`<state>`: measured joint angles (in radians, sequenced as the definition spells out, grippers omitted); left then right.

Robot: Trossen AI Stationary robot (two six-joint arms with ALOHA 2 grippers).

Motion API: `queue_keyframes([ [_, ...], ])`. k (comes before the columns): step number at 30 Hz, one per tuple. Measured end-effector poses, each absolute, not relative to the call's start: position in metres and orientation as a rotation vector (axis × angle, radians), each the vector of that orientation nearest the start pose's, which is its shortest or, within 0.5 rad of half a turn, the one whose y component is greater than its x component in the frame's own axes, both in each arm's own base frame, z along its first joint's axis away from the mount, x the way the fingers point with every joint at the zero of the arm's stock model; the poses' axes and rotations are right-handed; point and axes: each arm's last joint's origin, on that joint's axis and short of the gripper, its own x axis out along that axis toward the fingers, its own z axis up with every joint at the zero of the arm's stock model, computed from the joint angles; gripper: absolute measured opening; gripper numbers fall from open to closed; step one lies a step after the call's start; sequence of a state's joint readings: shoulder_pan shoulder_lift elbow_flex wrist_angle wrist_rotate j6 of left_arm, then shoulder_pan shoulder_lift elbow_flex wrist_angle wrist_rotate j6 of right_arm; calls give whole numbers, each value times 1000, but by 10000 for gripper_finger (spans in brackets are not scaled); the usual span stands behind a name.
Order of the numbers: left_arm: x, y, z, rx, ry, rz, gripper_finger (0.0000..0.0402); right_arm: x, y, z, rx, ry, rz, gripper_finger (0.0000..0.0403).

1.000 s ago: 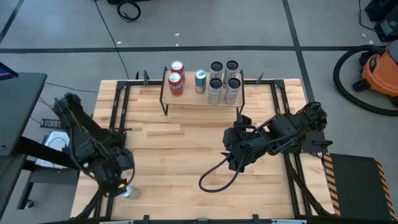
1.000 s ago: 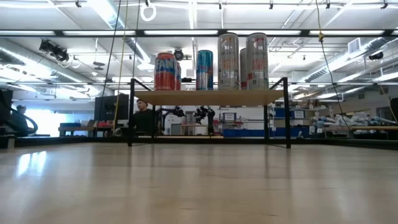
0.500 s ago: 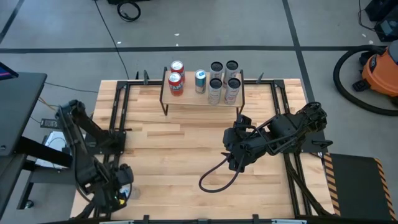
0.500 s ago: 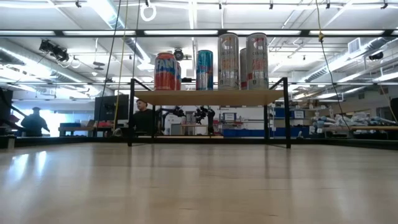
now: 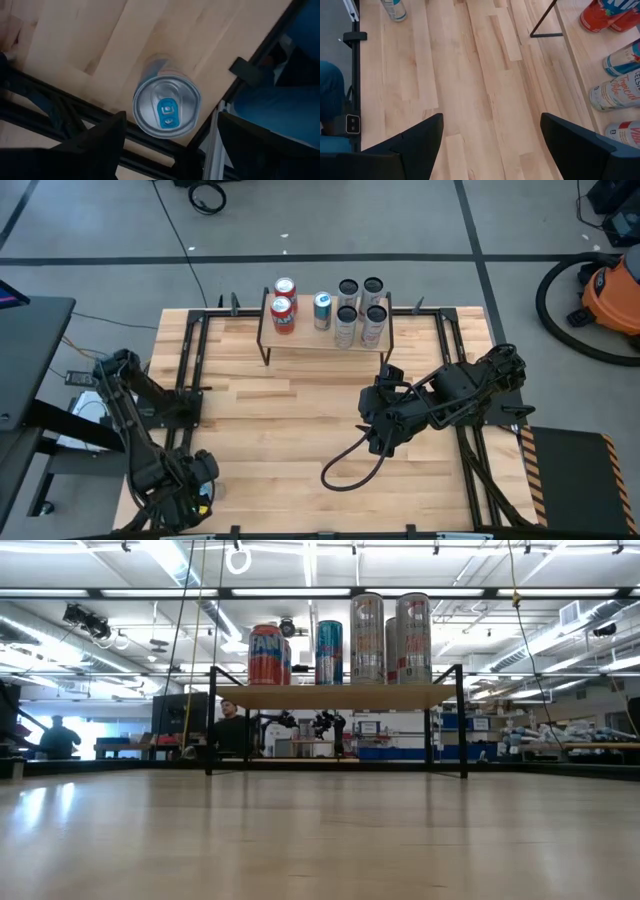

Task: Place canned beverage on shelf
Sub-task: Put the blue soda can on the shelf aligned with the other blue soda can

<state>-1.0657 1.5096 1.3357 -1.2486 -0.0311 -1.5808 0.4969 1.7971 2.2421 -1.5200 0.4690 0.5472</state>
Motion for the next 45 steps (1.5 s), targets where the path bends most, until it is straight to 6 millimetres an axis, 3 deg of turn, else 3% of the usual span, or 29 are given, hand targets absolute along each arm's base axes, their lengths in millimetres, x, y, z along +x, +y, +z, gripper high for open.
queue_keyframes([
  [12,135,-241,279,-481,1476,335,314,287,141,438,7,913,-230,343],
  [21,133,-231,278,-434,1532,413,314,287,141,438,7,913,-230,343],
  [45,141,-229,278,-457,1542,396,314,287,141,438,10,912,-232,343],
])
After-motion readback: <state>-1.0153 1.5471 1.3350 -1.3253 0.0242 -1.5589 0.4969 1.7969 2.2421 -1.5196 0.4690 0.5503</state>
